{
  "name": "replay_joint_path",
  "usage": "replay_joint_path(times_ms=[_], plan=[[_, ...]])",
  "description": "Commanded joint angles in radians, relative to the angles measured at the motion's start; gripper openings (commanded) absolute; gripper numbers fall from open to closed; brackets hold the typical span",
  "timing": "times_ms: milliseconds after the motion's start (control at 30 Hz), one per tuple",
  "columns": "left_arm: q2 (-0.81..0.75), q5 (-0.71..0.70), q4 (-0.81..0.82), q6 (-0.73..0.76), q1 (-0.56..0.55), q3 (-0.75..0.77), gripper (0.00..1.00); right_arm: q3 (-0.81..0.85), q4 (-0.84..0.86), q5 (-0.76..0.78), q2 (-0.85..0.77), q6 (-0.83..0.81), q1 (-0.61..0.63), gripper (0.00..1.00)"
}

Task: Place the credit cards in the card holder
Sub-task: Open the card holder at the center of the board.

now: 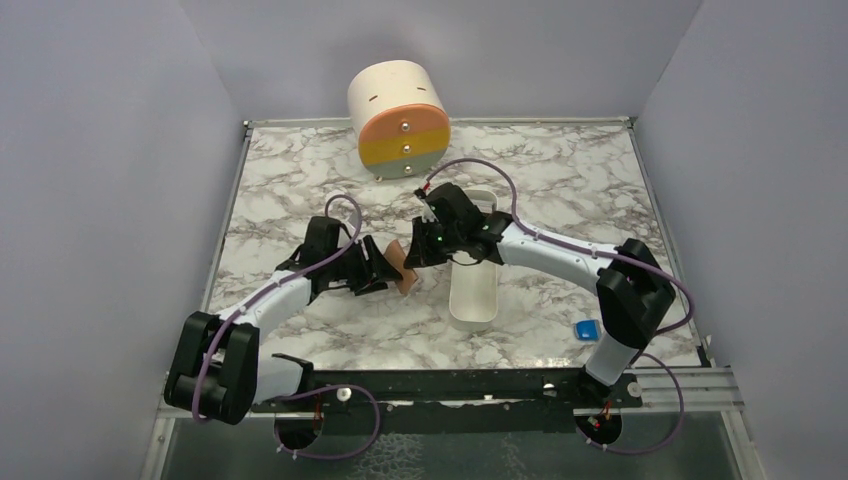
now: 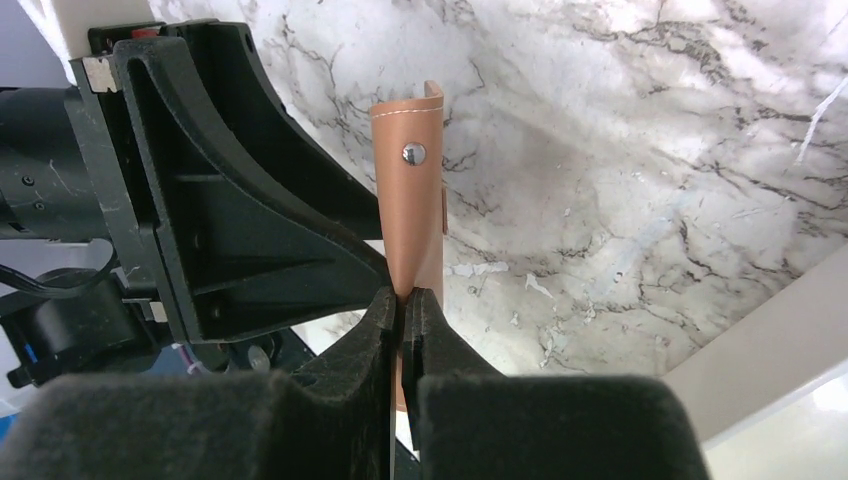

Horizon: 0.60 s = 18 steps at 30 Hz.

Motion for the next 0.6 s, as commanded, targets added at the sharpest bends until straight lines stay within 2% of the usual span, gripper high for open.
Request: replay_joint_path(times_ms=[0, 167, 300, 433, 567], plan=[[0.017, -0.022, 0.052, 0.007, -0.005, 0.007, 0.53, -0.049, 0.082, -0.105, -0.046, 0.050, 0.012, 0.01], [0.043, -0.093, 0.013, 0.054, -0.006, 0.019, 0.49, -0.100, 0.129, -0.180, -0.043, 0.058, 0.016, 0.01], [0.092, -0.084, 0.009, 0.077, -0.006, 0.028, 0.44, -0.126, 0.136, -0.177, -0.049, 0.057, 0.017, 0.01], [0.135, -0.105, -0.067, 0.100, -0.007, 0.058, 0.41, -0.126, 0.115, -0.160, -0.045, 0.060, 0.017, 0.01], [0.136, -0.143, -0.099, 0.115, -0.007, 0.065, 0.33, -0.130, 0.099, -0.141, -0.045, 0.057, 0.017, 0.01]])
